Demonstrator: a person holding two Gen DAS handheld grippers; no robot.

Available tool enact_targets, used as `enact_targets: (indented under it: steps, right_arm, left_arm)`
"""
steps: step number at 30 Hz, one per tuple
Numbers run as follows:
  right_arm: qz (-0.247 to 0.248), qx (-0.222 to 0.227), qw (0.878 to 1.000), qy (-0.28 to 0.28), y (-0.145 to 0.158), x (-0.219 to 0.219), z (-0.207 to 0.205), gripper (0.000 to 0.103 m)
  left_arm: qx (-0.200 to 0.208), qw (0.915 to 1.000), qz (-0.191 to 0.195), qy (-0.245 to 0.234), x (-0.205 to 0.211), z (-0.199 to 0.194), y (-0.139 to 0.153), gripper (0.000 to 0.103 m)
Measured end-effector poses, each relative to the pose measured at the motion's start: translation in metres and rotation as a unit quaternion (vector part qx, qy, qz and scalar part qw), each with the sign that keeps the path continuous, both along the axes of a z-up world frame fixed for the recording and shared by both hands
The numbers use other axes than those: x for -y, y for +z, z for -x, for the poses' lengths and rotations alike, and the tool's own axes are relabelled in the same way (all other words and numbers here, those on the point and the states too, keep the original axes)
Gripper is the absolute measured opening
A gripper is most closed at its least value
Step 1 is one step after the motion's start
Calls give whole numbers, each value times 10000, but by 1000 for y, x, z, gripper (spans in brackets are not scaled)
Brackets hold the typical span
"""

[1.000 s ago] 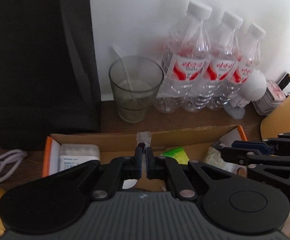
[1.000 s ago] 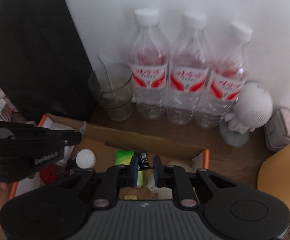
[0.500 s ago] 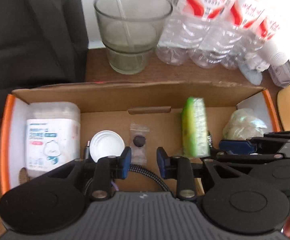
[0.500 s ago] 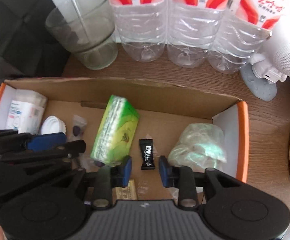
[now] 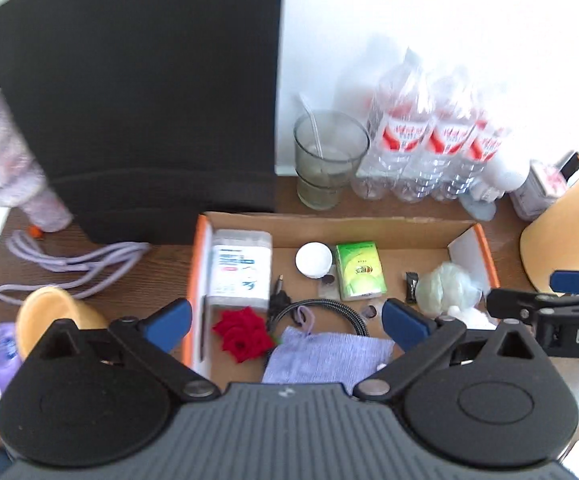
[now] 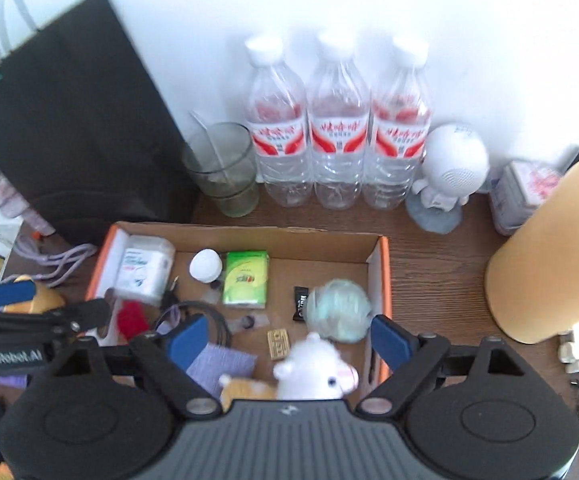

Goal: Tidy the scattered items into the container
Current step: 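Carry both packets over the box and release both inside, then withdraw both grippers from the box toward the remaining items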

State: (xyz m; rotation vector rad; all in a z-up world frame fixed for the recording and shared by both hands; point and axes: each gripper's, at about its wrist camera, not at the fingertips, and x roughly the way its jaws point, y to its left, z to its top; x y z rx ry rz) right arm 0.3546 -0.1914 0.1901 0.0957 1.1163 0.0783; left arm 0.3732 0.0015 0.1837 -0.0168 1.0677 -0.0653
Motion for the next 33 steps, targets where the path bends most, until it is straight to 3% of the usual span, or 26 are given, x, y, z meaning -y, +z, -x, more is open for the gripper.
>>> enact_targets:
  steps: [4,10,12,14,16,19,25,28,31,33]
  right_arm:
    - [-60,306,9995,2,18,0,30,97]
    - [-198,1386,9900,-170,20,-6,82,98]
    - [-299,1995,9792,-213,12,-10,106,98]
    - [-410,2542,9662,-152,-1,-16,130,99]
    - [-510,3009,9522,-103,-17,-21,155,100]
    - [-323,3652,9304,-17,-41,-29,184,103]
    - [-134,4125,9107,-177,-68,-27,219,103]
    - [88,4284,9035,-57,-80,-30,247,103]
    - [87,4281,9037,67,-97,-31,292,103]
    - [-72,4169,9088,169,-112,-29,327,103]
  left_arm:
    - [271,9996,-54,82,-5,29,16,103]
    - [1354,9902,77,337,-12,84,19,103]
    - [2047,9784,141,251,-10,109,16,103]
    - [2844,9582,184,262,-9,140,6,103]
    - [3368,9408,164,345,-5,164,-8,103]
    - [3815,9235,-82,390,1,188,-29,103]
    - [4104,9111,174,348,-6,222,-55,103]
    - [4237,9051,-317,145,4,251,-68,103]
    - [4032,9117,-782,80,14,293,-85,103]
    - [3963,9152,-739,18,13,331,-98,103]
